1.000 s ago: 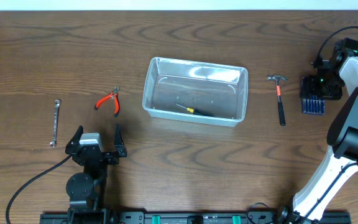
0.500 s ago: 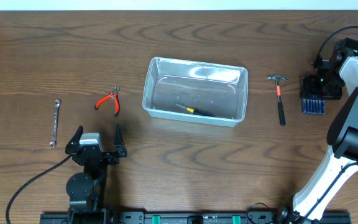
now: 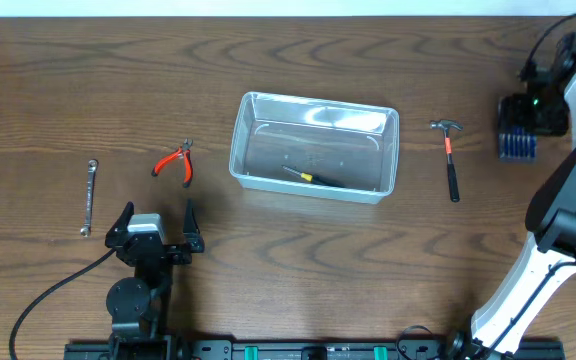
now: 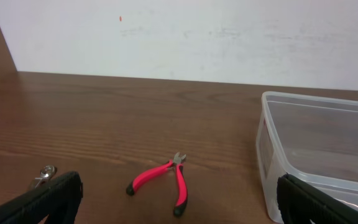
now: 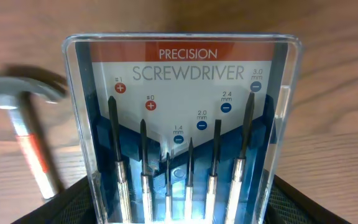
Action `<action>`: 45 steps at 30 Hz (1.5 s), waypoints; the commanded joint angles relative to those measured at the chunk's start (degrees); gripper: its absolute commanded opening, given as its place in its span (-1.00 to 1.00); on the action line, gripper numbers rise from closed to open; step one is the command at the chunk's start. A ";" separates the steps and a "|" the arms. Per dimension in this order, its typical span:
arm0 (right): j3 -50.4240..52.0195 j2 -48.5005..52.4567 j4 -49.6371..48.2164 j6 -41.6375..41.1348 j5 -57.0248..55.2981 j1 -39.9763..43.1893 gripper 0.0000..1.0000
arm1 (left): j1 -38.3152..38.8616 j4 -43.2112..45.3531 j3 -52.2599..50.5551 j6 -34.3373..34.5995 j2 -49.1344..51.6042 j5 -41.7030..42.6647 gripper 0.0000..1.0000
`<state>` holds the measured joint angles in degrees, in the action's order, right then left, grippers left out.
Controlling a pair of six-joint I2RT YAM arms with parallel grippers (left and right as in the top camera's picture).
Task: Pack container
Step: 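Lift the screwdriver set case and carry it left toward the container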
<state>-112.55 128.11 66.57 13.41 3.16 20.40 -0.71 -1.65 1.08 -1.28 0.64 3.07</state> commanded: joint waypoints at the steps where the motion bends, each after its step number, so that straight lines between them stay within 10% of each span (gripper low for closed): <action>1: -5.49 0.22 2.21 -0.72 4.57 -0.59 -0.94 | -0.20 -2.19 -0.85 0.33 -0.31 0.37 0.96; 20: -31.23 -1.14 17.73 10.91 7.85 -22.16 -0.97 | -0.20 -2.19 -0.85 0.33 -0.31 0.37 0.96; 45: -23.10 -1.11 16.61 21.40 9.25 -46.01 -0.98 | -0.20 -2.19 -0.85 0.33 -0.31 0.37 0.96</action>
<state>-138.56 128.07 84.14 33.74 11.97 -25.41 -0.71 -1.67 1.08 -1.28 0.62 3.07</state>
